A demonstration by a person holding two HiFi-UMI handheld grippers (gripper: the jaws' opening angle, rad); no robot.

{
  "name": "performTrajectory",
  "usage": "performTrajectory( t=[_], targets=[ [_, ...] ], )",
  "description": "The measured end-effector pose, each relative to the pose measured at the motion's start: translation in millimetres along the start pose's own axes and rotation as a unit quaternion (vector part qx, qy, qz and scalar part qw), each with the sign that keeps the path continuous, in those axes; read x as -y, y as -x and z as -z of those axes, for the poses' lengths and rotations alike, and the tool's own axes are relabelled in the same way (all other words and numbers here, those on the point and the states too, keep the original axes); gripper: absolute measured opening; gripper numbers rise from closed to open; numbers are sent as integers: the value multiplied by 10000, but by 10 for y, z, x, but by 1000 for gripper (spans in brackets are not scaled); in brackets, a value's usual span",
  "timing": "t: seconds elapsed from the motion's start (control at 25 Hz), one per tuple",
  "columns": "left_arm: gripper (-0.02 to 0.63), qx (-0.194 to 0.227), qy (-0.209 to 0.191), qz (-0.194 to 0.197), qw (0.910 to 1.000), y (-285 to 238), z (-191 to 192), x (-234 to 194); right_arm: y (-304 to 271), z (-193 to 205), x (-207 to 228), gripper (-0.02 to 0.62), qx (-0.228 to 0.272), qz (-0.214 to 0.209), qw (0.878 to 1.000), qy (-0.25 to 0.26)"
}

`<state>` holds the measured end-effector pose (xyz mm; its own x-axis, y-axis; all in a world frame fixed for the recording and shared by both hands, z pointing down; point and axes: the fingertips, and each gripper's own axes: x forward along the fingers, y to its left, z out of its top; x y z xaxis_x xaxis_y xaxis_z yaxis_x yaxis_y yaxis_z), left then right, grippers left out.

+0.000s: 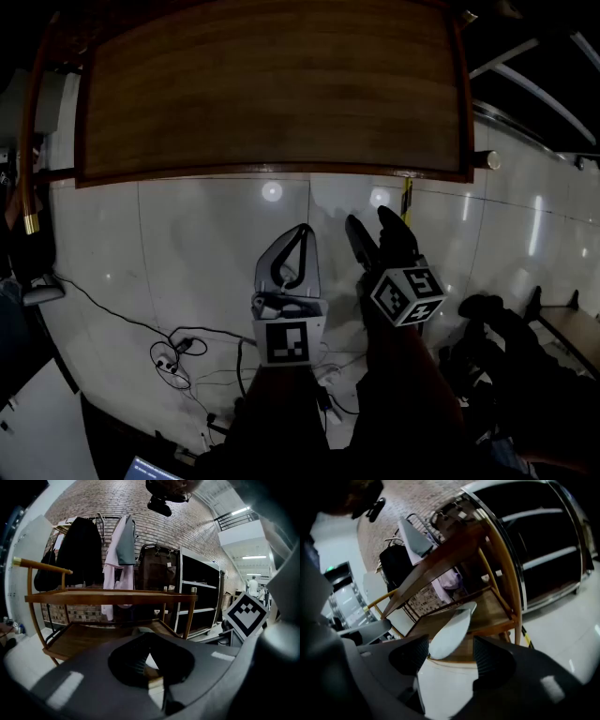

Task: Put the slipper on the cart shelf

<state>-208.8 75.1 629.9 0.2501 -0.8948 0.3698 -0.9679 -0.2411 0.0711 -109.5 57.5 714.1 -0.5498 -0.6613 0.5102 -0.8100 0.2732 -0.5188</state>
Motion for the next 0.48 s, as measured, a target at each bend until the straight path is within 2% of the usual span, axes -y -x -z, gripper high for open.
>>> performTrajectory(
  t=[0.12,0.24,0.36,0.48],
  targets=[
    [12,20,159,-67,9998,-4,-6,-20,-110,48,44,310,-129,-276,9947,-986],
    [12,-17,151,-66,9999,20,2,-28,-225,124,59,322,-265,-569,9821,-1775],
    [12,-120,-30,-1,9999,67,43,-14,-337,143,26,322,-329,-865,9672,-2366],
    [12,-187,137,-53,9997,110,99,-5,-437,103,38,322,-292,-967,9538,-2830]
  ],
)
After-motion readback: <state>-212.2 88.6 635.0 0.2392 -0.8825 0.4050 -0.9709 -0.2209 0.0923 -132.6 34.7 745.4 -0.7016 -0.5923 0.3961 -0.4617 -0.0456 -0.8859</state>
